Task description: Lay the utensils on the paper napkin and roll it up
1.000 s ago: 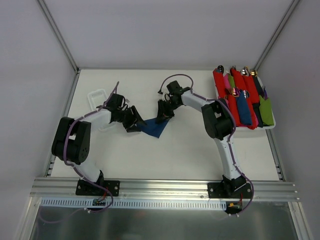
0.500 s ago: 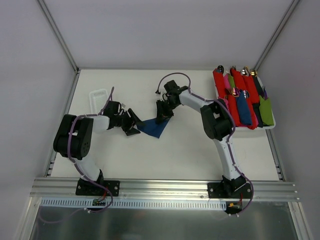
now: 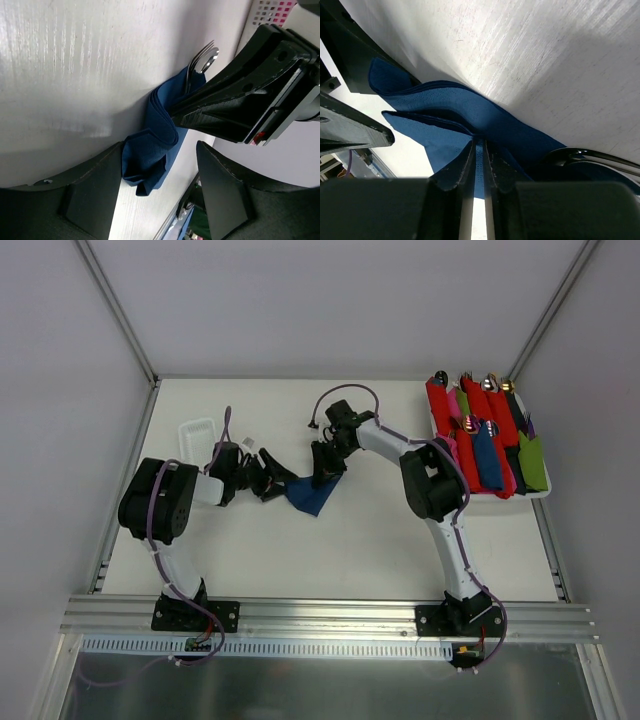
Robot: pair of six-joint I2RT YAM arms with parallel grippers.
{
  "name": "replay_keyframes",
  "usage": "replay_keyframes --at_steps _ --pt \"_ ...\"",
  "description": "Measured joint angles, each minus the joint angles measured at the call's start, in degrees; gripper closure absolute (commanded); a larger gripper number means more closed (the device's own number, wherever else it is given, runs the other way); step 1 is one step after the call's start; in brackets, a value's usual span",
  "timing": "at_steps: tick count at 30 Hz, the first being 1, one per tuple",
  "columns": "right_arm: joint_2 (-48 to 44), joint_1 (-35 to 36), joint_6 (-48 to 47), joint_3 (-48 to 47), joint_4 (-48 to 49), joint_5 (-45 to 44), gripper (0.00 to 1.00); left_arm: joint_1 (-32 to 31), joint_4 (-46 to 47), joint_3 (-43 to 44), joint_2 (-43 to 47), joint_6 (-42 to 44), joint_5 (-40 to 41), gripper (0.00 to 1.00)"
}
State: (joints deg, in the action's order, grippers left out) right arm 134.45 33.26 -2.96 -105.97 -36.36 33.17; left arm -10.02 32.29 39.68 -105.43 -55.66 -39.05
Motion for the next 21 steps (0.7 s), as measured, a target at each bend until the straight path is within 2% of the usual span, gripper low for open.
replay_keyframes --at_steps 5,11,16,21 --pt "0.1 0.2 -0.8 -0.5 -0.6 -0.7 0.88 0.3 8.3 -1.1 -2.4 -2.9 0.0 0.35" --pt "0.1 0.4 -1.1 -0.7 -1.0 -1.1 0.89 0.4 12.2 1.9 -6.4 -4.7 -1.6 0.34" --pt "0.1 0.4 -1.2 -0.7 -1.0 -1.1 0.89 0.4 10.6 4.7 -8.3 -3.6 -3.6 0.4" --pt "0.2 0.4 -1.2 -0.8 -1.2 -1.3 0.9 0.4 5.2 4.7 -6.4 0.3 -3.9 0.46"
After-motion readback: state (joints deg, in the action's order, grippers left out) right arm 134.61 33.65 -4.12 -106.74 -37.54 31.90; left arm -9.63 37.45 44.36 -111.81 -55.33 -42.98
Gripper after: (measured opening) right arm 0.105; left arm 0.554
